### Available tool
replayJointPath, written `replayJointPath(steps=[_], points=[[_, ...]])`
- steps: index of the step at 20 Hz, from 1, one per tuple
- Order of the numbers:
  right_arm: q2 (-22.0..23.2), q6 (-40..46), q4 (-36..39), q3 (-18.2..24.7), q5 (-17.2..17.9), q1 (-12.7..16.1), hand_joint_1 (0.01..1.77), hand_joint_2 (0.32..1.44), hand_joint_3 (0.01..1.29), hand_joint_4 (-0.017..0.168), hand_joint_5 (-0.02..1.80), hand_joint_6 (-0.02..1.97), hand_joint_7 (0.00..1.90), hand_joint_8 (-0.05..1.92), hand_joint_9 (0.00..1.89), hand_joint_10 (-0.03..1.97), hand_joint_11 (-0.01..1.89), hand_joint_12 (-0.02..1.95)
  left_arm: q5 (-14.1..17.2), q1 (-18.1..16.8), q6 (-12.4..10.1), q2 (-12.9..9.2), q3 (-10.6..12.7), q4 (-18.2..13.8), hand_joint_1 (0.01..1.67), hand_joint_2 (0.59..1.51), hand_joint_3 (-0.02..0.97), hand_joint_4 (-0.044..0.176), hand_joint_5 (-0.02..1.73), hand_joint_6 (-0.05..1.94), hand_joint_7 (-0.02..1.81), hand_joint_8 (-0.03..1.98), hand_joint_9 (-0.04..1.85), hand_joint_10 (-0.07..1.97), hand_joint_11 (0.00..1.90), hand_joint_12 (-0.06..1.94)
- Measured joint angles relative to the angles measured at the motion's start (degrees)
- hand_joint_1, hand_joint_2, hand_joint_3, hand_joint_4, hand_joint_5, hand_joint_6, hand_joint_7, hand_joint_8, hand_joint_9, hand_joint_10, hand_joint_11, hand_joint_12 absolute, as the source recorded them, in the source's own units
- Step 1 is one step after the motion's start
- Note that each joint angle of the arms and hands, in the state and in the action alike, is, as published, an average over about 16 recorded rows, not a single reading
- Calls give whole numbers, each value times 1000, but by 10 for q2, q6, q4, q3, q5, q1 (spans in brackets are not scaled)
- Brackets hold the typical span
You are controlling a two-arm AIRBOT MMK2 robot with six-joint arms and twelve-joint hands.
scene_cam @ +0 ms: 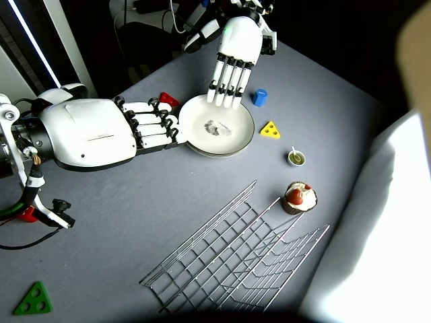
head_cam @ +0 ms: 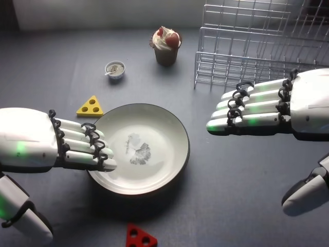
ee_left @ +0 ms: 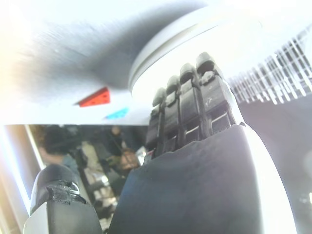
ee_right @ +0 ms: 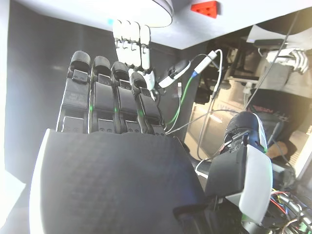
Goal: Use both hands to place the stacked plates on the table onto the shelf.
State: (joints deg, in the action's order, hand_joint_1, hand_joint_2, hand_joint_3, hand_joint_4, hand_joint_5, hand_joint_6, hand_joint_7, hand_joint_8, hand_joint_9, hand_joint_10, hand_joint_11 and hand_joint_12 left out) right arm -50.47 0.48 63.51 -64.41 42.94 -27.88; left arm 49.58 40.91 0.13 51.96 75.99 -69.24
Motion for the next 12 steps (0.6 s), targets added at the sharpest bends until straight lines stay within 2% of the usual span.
replayJointPath(steps=[12], points=[[0,-12,-15,-3,-9,0,41,891,19,2,78,16,125,15,139,6,116,18,-9,29,2,8,5,6,121,900,-7,-5,115,12,143,-4,137,5,94,12]])
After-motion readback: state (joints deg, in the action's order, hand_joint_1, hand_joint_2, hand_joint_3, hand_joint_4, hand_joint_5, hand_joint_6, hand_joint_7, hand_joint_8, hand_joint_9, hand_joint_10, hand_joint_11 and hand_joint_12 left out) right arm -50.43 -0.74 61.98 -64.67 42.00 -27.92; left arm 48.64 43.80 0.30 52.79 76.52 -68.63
